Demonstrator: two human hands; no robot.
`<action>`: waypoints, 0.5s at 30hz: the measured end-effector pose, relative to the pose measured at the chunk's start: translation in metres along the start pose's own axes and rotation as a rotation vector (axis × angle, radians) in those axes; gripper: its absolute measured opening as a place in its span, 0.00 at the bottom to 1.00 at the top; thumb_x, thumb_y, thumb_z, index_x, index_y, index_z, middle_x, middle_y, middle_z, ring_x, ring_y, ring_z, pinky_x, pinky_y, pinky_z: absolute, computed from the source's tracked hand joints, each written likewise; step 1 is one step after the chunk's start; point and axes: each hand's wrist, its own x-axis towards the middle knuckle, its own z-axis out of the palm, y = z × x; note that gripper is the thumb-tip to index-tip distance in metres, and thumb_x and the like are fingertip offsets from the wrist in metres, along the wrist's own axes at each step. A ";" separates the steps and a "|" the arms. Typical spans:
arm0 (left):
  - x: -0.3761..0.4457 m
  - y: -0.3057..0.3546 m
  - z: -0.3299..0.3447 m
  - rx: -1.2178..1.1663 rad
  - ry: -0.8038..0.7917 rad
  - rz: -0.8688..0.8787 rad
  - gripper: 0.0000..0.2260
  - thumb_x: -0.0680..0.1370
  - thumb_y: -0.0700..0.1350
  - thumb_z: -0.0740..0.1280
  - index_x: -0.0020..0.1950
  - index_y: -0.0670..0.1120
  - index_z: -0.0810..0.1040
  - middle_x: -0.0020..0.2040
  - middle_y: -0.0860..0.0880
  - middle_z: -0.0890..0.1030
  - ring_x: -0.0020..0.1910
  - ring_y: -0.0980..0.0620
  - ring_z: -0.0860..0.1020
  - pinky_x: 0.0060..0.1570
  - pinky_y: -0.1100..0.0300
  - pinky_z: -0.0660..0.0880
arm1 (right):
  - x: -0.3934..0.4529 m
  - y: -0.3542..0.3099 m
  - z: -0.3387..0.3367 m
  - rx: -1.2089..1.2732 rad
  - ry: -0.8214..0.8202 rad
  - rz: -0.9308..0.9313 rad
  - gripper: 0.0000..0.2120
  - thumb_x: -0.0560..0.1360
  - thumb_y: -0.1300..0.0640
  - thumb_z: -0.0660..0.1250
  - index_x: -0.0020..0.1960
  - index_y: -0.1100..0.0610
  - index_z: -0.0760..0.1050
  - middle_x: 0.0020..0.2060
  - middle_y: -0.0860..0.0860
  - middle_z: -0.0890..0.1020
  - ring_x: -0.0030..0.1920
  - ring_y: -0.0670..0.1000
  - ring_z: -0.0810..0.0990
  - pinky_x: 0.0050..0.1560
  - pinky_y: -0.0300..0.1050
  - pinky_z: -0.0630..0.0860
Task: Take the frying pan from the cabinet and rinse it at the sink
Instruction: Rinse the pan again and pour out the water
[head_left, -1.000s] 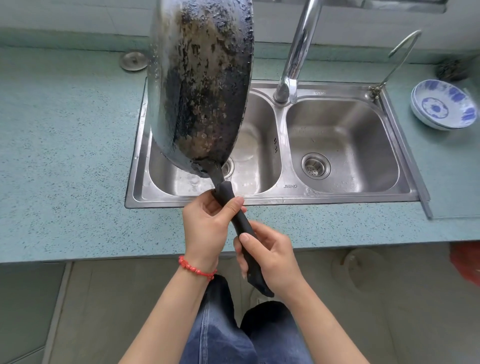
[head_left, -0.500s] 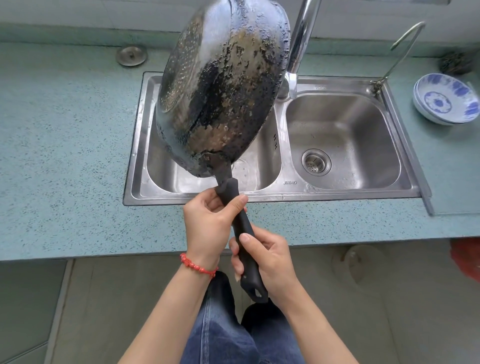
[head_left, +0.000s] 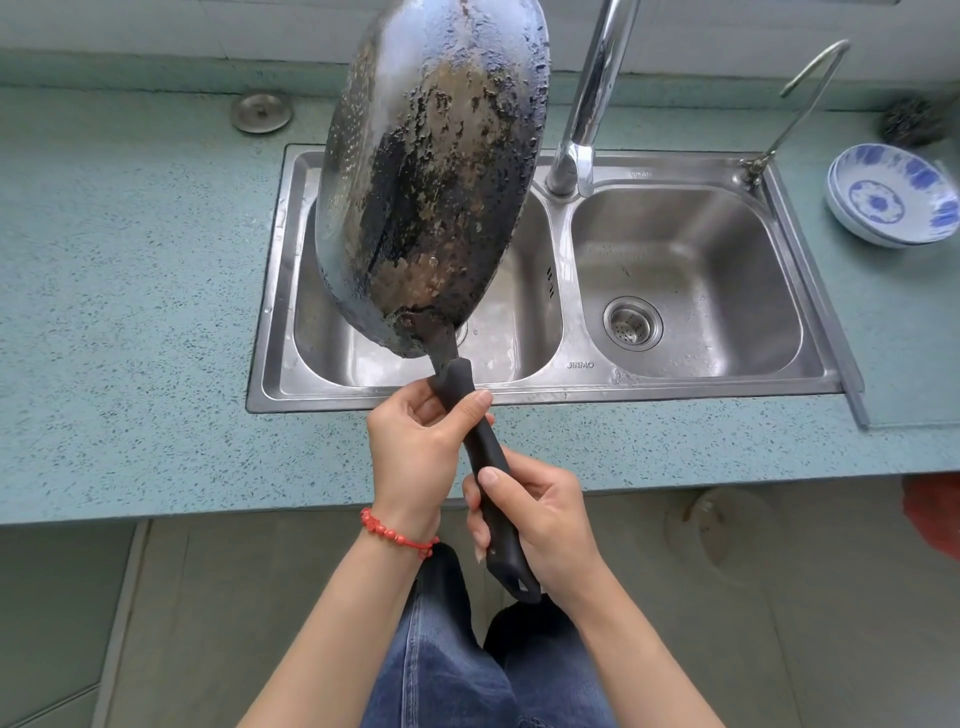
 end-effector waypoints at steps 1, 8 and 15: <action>0.000 0.000 0.000 -0.005 0.000 -0.006 0.06 0.68 0.34 0.71 0.38 0.43 0.78 0.27 0.53 0.81 0.31 0.53 0.80 0.36 0.62 0.78 | 0.000 -0.001 0.000 -0.012 0.002 -0.004 0.08 0.71 0.57 0.63 0.34 0.56 0.75 0.29 0.60 0.71 0.21 0.51 0.69 0.22 0.41 0.71; 0.001 0.002 -0.001 -0.048 -0.002 -0.069 0.02 0.71 0.35 0.69 0.39 0.40 0.77 0.32 0.47 0.81 0.32 0.54 0.81 0.38 0.62 0.79 | 0.001 -0.006 0.006 -0.123 0.079 -0.048 0.06 0.72 0.60 0.62 0.36 0.55 0.75 0.20 0.51 0.71 0.19 0.50 0.68 0.21 0.38 0.68; 0.001 0.001 0.000 -0.045 -0.010 -0.112 0.05 0.74 0.36 0.65 0.38 0.38 0.76 0.35 0.42 0.79 0.30 0.53 0.82 0.33 0.64 0.78 | -0.001 -0.007 0.008 -0.222 0.143 -0.084 0.09 0.71 0.60 0.64 0.46 0.51 0.80 0.22 0.53 0.70 0.20 0.49 0.67 0.22 0.39 0.66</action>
